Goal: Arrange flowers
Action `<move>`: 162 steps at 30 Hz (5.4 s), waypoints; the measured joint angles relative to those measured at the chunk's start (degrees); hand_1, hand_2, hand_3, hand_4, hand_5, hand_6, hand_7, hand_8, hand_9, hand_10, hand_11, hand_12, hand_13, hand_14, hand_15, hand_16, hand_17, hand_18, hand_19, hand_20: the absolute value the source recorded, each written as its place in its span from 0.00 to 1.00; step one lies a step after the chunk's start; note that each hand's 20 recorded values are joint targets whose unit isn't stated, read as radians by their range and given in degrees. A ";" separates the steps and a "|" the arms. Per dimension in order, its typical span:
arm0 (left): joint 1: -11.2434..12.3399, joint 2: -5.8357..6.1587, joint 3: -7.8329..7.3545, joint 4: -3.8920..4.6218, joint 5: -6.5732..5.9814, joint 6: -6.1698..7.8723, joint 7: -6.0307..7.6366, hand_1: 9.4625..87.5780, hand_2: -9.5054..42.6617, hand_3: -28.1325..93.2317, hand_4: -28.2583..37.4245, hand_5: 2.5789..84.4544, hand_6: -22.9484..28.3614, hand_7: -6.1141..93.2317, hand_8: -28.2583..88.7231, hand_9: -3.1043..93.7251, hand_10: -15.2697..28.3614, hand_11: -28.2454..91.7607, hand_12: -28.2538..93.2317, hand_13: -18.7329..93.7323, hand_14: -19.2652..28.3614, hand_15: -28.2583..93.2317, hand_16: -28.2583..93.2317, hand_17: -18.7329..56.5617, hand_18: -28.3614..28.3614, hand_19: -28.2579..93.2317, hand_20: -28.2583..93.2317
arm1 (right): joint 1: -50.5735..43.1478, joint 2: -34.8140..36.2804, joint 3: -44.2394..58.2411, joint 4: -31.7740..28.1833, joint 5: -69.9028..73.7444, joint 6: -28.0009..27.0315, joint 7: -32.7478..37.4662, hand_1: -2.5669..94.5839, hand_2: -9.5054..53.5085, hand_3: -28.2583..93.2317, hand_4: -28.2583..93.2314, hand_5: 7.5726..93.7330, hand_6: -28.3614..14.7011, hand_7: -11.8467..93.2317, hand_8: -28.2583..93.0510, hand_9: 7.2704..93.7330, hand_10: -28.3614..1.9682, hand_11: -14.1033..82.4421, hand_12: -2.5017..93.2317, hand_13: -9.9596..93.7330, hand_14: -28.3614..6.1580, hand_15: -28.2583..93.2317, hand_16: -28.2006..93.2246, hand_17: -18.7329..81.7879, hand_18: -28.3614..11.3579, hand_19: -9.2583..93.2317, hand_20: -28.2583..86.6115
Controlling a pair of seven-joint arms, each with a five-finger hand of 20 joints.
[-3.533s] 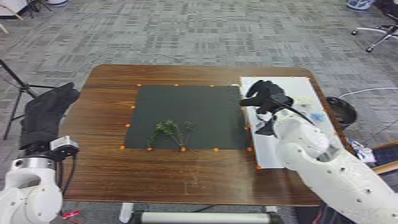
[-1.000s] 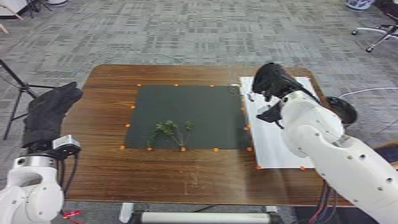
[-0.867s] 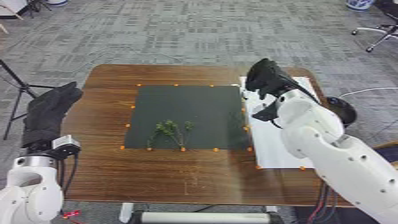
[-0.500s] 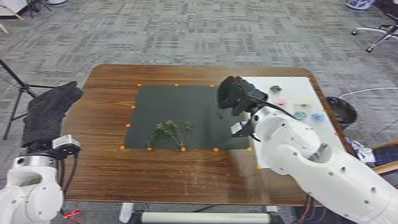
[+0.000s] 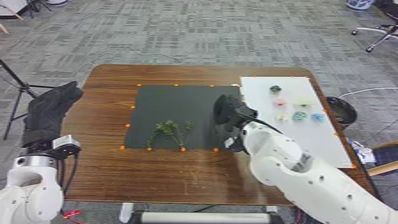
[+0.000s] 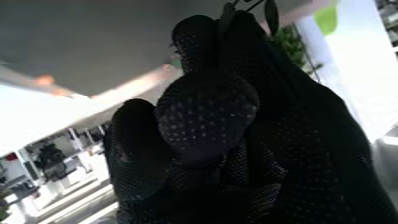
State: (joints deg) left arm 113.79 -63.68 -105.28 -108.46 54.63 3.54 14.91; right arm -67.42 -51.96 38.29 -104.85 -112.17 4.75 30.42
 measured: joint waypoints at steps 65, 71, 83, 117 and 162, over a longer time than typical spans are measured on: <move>-0.59 0.04 0.44 0.39 1.50 -2.63 -0.12 0.23 0.18 0.81 0.06 0.63 0.41 0.23 0.16 0.53 0.67 0.40 0.32 0.48 0.77 0.39 0.25 0.27 0.74 0.33 0.37 | -5.37 1.16 8.15 -4.47 3.79 -9.46 1.67 0.45 0.00 0.73 0.18 0.62 0.58 0.35 0.20 0.75 0.40 0.38 0.28 0.97 0.72 0.65 0.52 0.80 0.42 0.99 0.64; -0.59 0.04 0.44 0.39 1.53 -2.63 -0.12 0.24 0.18 0.80 0.06 0.63 0.41 0.23 0.16 0.53 0.67 0.40 0.32 0.48 0.77 0.39 0.25 0.27 0.74 0.33 0.37 | -4.98 1.93 9.94 -6.29 4.86 -9.49 1.63 0.45 0.00 0.73 0.18 0.62 0.58 0.34 0.21 0.75 0.40 0.38 0.28 0.97 0.73 0.65 0.52 0.80 0.42 0.99 0.63; -0.64 0.00 0.42 0.40 1.61 -2.70 -0.13 0.24 0.18 0.80 0.06 0.63 0.41 0.23 0.16 0.53 0.67 0.40 0.32 0.48 0.77 0.39 0.25 0.27 0.74 0.33 0.37 | -4.91 2.03 8.86 -6.25 5.18 -10.83 1.48 0.45 0.00 0.73 0.18 0.62 0.58 0.34 0.21 0.75 0.41 0.38 0.28 0.96 0.72 0.65 0.52 0.80 0.42 1.00 0.63; -0.93 -0.02 0.58 0.52 1.83 -3.16 -0.35 0.24 0.18 0.80 0.06 0.63 0.41 0.23 0.16 0.53 0.67 0.40 0.32 0.48 0.77 0.39 0.25 0.27 0.74 0.33 0.37 | -5.39 -0.08 13.34 -5.48 19.14 -10.71 4.14 0.44 0.00 0.72 0.19 0.61 0.58 0.27 0.21 0.82 0.43 0.35 0.26 0.97 0.70 0.64 0.52 0.80 0.40 1.00 0.63; -1.46 -0.15 0.82 0.73 2.02 -3.79 -0.66 0.24 0.18 0.80 0.06 0.63 0.41 0.23 0.16 0.53 0.67 0.40 0.32 0.48 0.77 0.39 0.25 0.27 0.74 0.33 0.37 | -8.19 1.06 17.76 -7.52 7.71 -4.26 -0.32 0.43 0.00 0.73 0.18 0.61 0.57 0.28 0.21 0.70 0.37 0.34 0.27 0.87 0.59 0.64 0.51 0.69 0.29 0.96 0.64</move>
State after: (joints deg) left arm 112.33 -63.84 -104.45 -107.73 56.65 -0.25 14.25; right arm -75.61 -50.90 56.05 -112.37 -104.46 0.49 30.09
